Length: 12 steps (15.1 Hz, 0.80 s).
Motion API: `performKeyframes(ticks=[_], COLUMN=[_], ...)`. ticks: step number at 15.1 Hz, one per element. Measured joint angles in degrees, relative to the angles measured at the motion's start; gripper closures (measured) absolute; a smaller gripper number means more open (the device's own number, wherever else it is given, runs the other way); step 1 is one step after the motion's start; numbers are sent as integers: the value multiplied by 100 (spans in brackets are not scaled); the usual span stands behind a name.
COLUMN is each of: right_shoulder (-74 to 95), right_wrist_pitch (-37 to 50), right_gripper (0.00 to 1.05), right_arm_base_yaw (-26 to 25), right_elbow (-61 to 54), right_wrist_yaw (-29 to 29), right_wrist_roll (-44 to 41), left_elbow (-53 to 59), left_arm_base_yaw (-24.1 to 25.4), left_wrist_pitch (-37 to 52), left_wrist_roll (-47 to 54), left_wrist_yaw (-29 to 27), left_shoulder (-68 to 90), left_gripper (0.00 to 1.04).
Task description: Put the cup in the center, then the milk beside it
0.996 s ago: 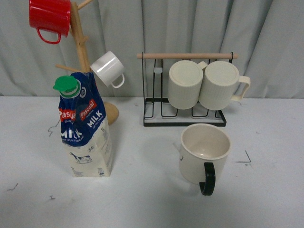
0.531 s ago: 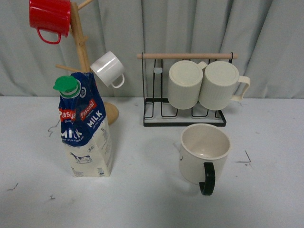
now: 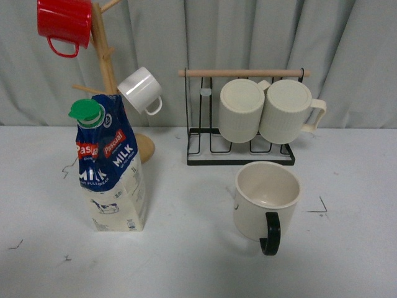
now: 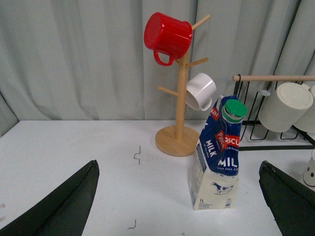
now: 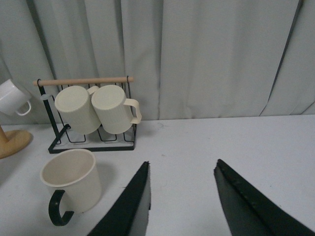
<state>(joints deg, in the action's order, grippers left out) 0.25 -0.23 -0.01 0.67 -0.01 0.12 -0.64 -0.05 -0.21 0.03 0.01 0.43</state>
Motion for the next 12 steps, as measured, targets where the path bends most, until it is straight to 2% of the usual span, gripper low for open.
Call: performKeyframes(ticks=[2, 3, 4, 5, 7, 10, 12], right_shoulder=[0, 0, 0, 0, 0, 0, 0], right_wrist_pitch=[0, 2, 0, 7, 2, 4, 2], right_gripper=[43, 29, 15, 5, 7, 6, 6], right_arm_base_yaw=[0, 0, 0, 0, 0, 0, 0], right_elbow=[0, 0, 0, 0, 0, 0, 0], right_wrist_yaw=[0, 0, 2, -2, 0, -2, -2], right_wrist_roll=[0, 0, 2, 4, 2, 2, 2], left_elbow=[-2, -236, -1019, -1427, -2061, -3093, -3847], left_arm_base_yaw=[0, -111, -577, -824, -1075, -1436, -1749], left_wrist_pitch=[0, -798, -1991, -2072, -1091, 546, 1036], left_wrist_roll=[0, -208, -874, -1239, -1493, -1460, -1316], left_wrist_yaw=[-2, -310, -1060, -1316, -1499, -1456, -1416], left_shoulder=[0, 177, 1467, 2087, 3058, 5377, 6561], left_gripper=[7, 7, 7, 7, 7, 7, 7])
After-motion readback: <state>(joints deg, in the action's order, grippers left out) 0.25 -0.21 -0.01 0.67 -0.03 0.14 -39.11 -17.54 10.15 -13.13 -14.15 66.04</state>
